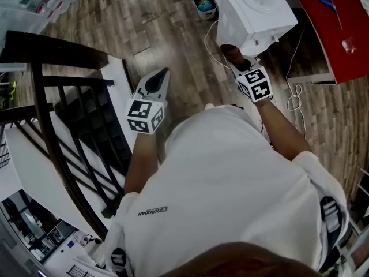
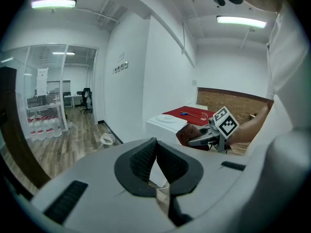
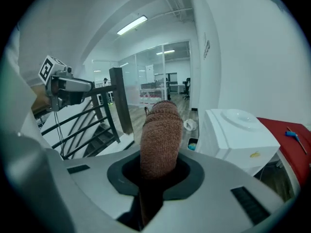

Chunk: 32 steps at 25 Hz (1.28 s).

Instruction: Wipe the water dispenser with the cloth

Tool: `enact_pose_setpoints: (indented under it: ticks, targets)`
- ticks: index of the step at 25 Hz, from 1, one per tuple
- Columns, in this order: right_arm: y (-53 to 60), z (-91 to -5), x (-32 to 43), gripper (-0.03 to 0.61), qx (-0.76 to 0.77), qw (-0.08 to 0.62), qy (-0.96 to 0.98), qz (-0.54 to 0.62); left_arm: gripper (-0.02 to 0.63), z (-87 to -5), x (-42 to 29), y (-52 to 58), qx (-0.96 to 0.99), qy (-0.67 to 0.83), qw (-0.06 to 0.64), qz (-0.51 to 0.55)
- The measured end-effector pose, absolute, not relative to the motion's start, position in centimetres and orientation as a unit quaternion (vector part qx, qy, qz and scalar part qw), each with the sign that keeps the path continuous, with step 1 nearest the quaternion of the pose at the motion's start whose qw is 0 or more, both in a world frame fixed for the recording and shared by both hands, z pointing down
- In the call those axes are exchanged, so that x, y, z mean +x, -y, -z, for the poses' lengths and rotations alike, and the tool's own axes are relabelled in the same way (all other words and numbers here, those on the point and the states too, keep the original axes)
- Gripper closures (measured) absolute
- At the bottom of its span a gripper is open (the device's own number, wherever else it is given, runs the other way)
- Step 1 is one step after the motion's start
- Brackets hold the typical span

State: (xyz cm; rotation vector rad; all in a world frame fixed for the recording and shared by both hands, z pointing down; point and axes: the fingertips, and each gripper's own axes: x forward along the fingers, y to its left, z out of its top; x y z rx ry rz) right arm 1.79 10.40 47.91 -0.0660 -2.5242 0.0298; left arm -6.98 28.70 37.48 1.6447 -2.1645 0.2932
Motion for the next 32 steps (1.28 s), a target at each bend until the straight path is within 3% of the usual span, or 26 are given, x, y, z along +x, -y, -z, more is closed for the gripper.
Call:
enact_pose_setpoints:
  ticks: [9, 32]
  targets:
    - [-5.5, -47.2, 4.2, 0.515, 0.095, 0.299, 0.949, -0.04, 0.621, -39.5, -7.4, -22.0, 0.691, 0.678, 0.209, -0.136]
    - [-5.1, -43.5, -1.5, 0.515, 0.396, 0.288, 0.867, -0.092, 0.621, -40.3, -20.8, -10.5, 0.87, 0.435, 0.184, -0.141]
